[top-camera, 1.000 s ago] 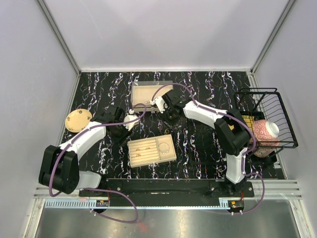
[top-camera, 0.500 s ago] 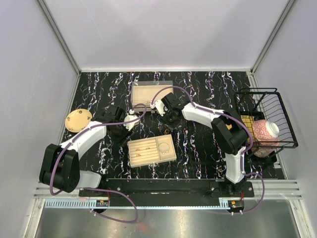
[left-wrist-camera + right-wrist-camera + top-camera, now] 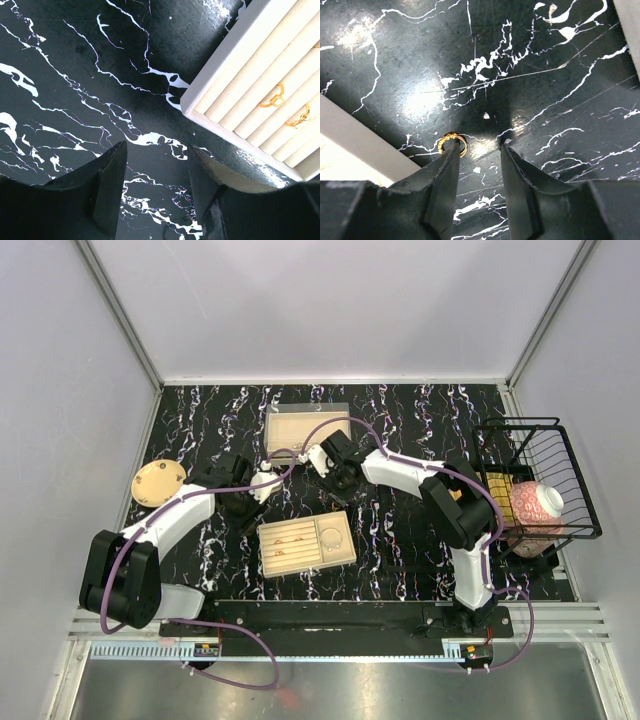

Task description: Organize the mixed jewelry

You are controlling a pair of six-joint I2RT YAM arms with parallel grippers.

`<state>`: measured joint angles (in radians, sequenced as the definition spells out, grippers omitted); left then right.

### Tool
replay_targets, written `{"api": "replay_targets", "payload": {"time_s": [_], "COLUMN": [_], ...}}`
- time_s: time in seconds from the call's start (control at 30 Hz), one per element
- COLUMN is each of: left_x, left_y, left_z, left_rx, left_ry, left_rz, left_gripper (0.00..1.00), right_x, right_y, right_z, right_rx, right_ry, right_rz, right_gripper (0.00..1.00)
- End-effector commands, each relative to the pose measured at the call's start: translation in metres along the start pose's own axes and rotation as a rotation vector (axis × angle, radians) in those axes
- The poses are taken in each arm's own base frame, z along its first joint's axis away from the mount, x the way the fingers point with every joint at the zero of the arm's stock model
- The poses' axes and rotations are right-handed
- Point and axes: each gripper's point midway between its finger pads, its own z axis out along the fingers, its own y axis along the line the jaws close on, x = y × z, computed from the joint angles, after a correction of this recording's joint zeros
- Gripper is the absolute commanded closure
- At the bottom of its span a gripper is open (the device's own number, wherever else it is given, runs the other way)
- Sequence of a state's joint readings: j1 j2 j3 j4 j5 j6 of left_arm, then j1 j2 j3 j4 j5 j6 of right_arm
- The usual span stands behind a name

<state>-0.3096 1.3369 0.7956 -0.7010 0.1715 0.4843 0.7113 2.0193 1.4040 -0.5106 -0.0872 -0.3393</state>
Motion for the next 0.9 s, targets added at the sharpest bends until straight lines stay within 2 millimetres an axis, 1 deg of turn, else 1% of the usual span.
{"api": "replay_targets", "payload": {"time_s": [0.0, 0.13, 0.37, 0.6, 0.63, 0.87], "left_x": [-0.011, -0.011, -0.01, -0.008, -0.008, -0.009], "left_y": [0.01, 0.01, 0.01, 0.009, 0.01, 0.01], "left_z": [-0.004, -0.004, -0.003, -0.003, -0.003, -0.004], "left_rx": [-0.039, -0.039, -0.038, -0.041, -0.041, -0.043], "left_ry": [-0.038, -0.04, -0.036, -0.034, -0.034, -0.035], "left_rz": [0.002, 0.001, -0.001, -0.003, 0.0, 0.002], "left_gripper": [0.46, 0.46, 0.46, 0.46, 0.46, 0.46], "right_x": [-0.02, -0.02, -0.02, -0.017, -0.017, -0.014], "right_y": [-0.001, -0.002, 0.0, -0.01, -0.014, -0.025], "right_z": [-0.004, -0.008, -0.001, 0.008, 0.008, 0.008], "right_rx": [0.025, 0.025, 0.028, 0.078, 0.103, 0.169], "right_ry": [-0.043, -0.046, -0.032, -0.012, -0.01, 0.003], "right_rz": [-0.016, -0.016, -0.012, -0.006, -0.004, 0.014], "right_gripper": [0.55, 0.56, 0.56, 0.57, 0.58, 0.61]}}
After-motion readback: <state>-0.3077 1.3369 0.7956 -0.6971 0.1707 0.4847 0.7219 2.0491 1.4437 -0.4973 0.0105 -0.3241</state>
